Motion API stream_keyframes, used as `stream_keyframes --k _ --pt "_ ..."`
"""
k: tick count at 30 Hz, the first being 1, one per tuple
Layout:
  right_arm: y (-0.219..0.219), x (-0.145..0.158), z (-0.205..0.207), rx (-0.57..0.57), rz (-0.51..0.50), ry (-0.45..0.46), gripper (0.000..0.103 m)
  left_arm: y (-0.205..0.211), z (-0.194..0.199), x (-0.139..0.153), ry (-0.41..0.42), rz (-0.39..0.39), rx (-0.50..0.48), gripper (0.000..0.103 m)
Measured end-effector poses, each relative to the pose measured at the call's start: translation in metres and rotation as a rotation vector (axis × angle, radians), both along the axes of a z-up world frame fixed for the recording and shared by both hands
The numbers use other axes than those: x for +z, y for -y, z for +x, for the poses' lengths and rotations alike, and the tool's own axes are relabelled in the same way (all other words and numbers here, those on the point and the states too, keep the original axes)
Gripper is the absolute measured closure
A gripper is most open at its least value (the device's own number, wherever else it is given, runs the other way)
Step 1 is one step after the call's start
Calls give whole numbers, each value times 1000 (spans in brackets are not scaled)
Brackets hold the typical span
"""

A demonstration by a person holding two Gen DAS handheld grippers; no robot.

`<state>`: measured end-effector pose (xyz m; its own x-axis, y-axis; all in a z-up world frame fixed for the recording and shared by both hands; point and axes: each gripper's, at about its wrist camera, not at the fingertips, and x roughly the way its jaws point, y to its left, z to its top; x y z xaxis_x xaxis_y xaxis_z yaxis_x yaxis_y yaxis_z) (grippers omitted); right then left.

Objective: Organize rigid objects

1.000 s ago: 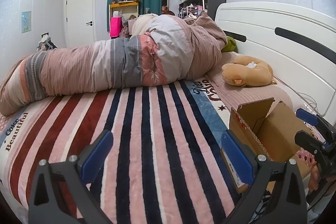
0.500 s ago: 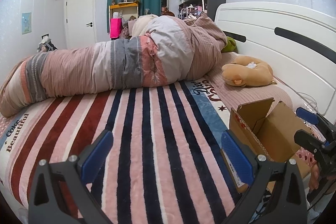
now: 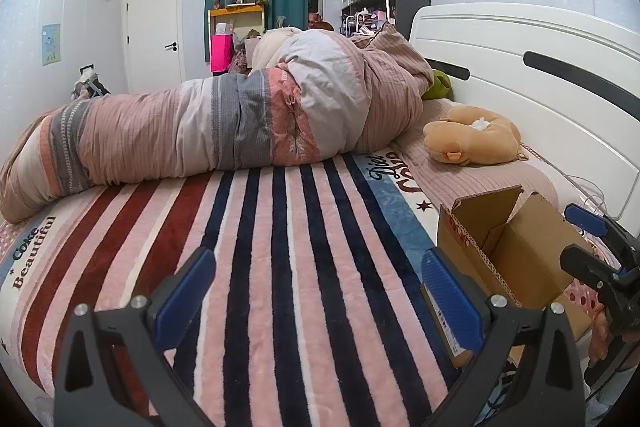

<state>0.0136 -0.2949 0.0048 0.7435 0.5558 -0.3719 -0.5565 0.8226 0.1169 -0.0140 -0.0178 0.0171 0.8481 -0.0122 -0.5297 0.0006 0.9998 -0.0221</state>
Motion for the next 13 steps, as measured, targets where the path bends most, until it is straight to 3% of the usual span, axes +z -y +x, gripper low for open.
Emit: stream_keyframes --k 13 --pt "0 0 1 3 2 0 0 1 -1 -2 -4 -2 7 1"
